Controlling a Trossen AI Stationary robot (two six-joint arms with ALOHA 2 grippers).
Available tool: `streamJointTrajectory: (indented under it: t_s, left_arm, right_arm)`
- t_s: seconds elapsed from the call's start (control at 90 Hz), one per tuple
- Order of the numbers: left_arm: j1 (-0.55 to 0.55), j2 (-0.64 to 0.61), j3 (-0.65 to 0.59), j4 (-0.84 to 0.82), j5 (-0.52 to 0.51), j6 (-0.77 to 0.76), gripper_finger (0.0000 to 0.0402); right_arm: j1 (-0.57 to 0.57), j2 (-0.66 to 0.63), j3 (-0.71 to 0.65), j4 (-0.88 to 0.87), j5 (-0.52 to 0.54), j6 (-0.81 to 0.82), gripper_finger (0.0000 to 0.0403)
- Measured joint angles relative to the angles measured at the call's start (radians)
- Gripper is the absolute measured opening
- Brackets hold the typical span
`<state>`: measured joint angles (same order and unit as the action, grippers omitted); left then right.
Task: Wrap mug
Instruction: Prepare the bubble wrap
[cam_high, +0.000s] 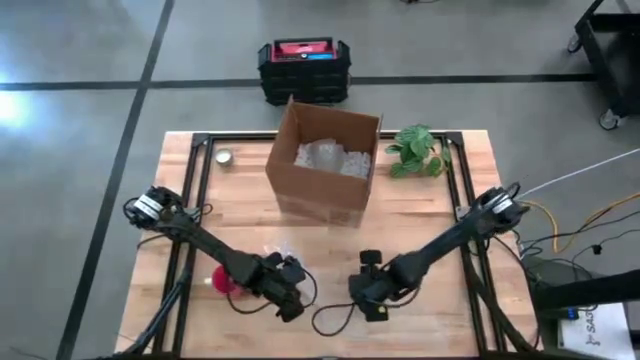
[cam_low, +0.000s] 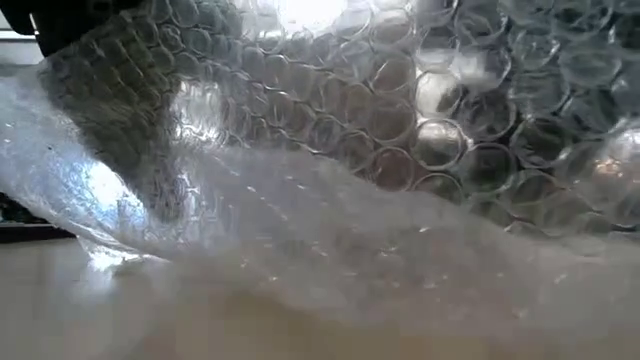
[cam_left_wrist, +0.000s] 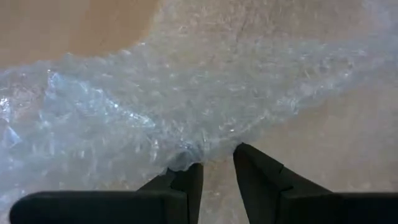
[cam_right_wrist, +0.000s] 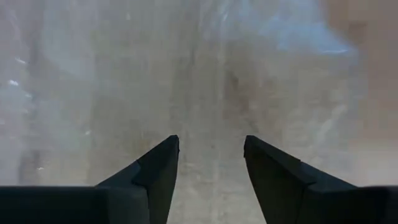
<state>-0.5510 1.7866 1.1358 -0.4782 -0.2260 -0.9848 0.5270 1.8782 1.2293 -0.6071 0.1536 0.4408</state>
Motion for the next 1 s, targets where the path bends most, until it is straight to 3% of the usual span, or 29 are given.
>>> streamJointTrajectory:
  t_s: [0.278, 0.744, 0.9, 1.0]
  left_arm:
    - [-0.014, 0.0, 0.0, 0.001, 0.036, -0.015, 0.0075]
    - [-0.024, 0.0, 0.0, 0.028, 0.061, -0.045, 0.0075]
    - [-0.023, -0.007, 0.022, 0.037, 0.078, 0.019, 0.0075]
    - [-0.023, -0.029, 0.074, -0.018, 0.031, 0.059, 0.0075]
  right_arm:
    - [0.006, 0.007, -0.057, -0.06, -0.079, 0.088, 0.0132]
    - [0.023, -0.169, -0.264, -0.131, -0.066, 0.215, 0.0102]
    - [0.022, -0.222, -0.273, -0.14, -0.072, 0.214, 0.0104]
    - [0.022, -0.26, -0.246, -0.15, -0.076, 0.214, 0.0114]
